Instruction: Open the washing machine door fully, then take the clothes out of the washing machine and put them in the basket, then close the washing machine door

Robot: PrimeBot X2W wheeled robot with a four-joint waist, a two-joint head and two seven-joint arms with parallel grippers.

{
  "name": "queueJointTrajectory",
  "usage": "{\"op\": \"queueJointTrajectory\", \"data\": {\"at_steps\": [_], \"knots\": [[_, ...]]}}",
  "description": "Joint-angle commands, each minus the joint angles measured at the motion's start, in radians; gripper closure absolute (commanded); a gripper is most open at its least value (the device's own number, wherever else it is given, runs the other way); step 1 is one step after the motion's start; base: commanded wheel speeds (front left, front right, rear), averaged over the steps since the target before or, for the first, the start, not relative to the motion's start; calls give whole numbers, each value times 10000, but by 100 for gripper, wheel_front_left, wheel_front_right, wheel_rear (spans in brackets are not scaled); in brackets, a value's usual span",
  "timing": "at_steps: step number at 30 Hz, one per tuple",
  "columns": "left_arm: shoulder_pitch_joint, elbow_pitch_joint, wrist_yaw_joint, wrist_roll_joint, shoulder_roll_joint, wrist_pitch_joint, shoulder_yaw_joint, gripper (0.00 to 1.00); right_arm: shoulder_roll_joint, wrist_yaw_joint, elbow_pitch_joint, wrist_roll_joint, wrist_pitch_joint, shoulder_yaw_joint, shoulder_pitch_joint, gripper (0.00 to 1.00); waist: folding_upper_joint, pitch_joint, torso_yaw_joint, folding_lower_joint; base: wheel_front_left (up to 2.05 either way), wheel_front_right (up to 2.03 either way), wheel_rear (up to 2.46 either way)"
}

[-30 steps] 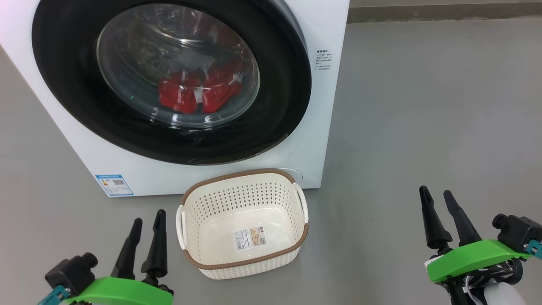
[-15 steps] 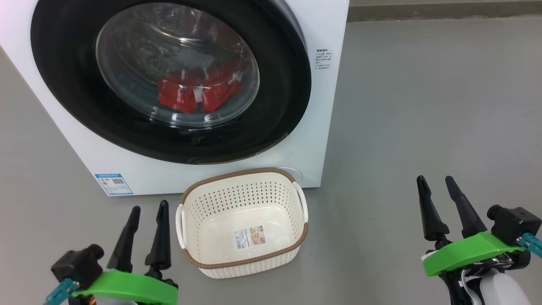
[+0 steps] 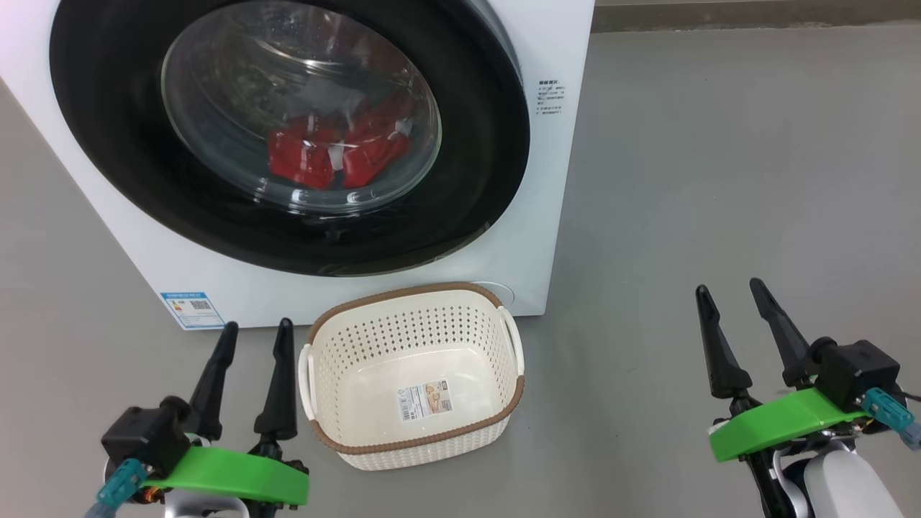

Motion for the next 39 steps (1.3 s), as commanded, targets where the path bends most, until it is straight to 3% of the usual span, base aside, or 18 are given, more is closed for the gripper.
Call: {"op": "queueJointTrajectory", "data": {"at_steps": [1, 11, 36, 38, 39], "knots": [[-454, -321, 56, 368, 217, -180, 239, 0, -113, -7, -331, -411, -162, 219, -522, 0, -1, 9, 1, 0, 0, 0, 0], [-689, -278, 91, 1414, 235, -471, 187, 0, -157, -7, -418, -1445, -452, 358, -738, 0, -1, 114, -19, 0, 0, 0, 0], [-737, 85, -30, 1446, 235, -471, 213, 0, -115, -7, -316, -1382, -452, 347, -715, 0, -1, 15, -26, 0, 0, 0, 0], [-738, 92, -35, 1448, 235, -471, 200, 0, -112, -7, -302, -1355, -452, 329, -721, 51, -1, 29, -19, 0, 0, 0, 0], [-741, 91, -37, 1446, 235, -471, 193, 0, -110, -7, -301, -1343, -452, 329, -731, 63, -1, 42, -14, 0, 0, 0, 0]]}}
